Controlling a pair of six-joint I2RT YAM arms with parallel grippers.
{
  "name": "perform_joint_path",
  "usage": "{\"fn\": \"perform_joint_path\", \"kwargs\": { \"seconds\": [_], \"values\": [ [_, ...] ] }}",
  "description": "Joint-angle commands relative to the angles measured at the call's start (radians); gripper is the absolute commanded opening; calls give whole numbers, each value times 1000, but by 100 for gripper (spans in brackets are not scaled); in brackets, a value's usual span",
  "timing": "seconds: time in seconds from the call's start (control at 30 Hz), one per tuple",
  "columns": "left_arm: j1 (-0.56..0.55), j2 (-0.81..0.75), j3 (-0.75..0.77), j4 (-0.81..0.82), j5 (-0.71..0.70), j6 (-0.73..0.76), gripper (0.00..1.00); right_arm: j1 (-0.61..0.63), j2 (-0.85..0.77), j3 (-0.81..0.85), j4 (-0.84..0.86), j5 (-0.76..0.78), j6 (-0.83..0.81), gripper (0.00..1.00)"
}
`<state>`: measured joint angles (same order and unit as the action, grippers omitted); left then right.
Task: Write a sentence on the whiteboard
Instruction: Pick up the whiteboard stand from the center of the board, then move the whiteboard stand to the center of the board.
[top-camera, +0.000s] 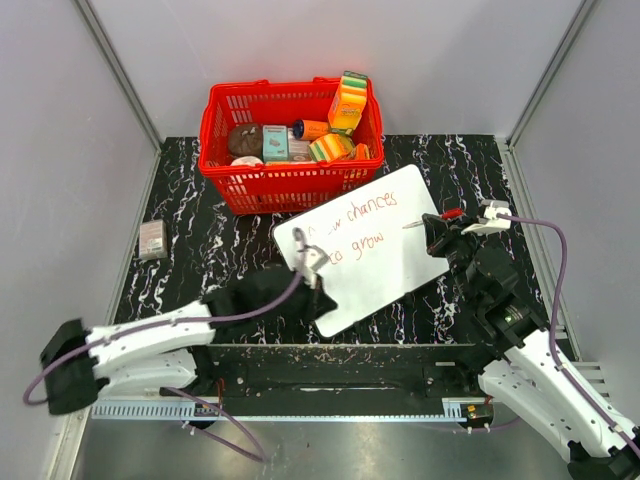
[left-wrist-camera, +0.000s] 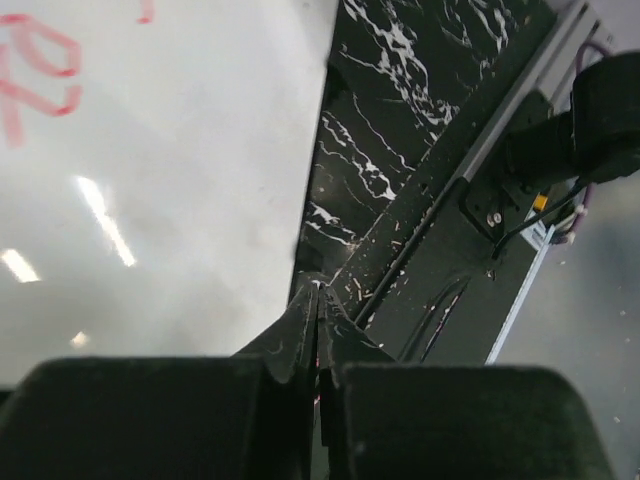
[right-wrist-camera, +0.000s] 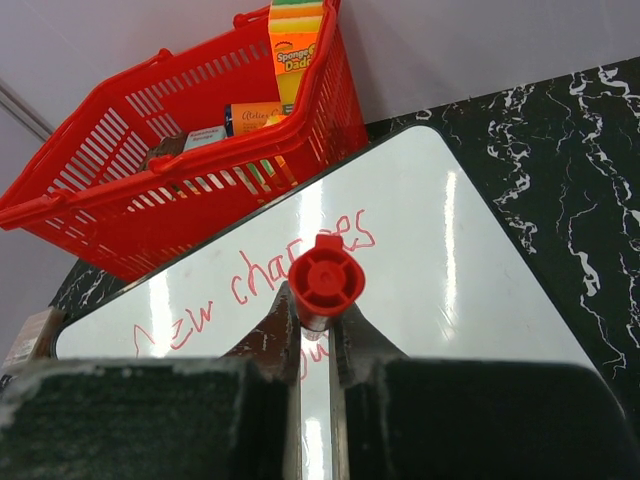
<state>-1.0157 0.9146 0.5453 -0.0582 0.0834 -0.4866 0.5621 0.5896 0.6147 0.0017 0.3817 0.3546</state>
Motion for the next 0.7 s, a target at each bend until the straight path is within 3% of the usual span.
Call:
{"fn": "perform_joint_path", "kwargs": {
  "seconds": [0.0, 0.07, 0.27, 0.67],
  "values": [
    [-150, 267, 159, 55, -139, 63, 0, -5, 4, 34, -37, 31, -25, 0],
    [-214, 414, 234, 55, -149, 81, 0, -5, 6, 37, -43, 51, -26, 0],
    [-305, 666, 347, 141, -168, 85, 0, -5, 1, 46, -72, 101, -34, 0],
    [-323, 794, 364, 77, -393, 11, 0, -5, -22, 46, -92, 135, -46, 0]
  ]
}}
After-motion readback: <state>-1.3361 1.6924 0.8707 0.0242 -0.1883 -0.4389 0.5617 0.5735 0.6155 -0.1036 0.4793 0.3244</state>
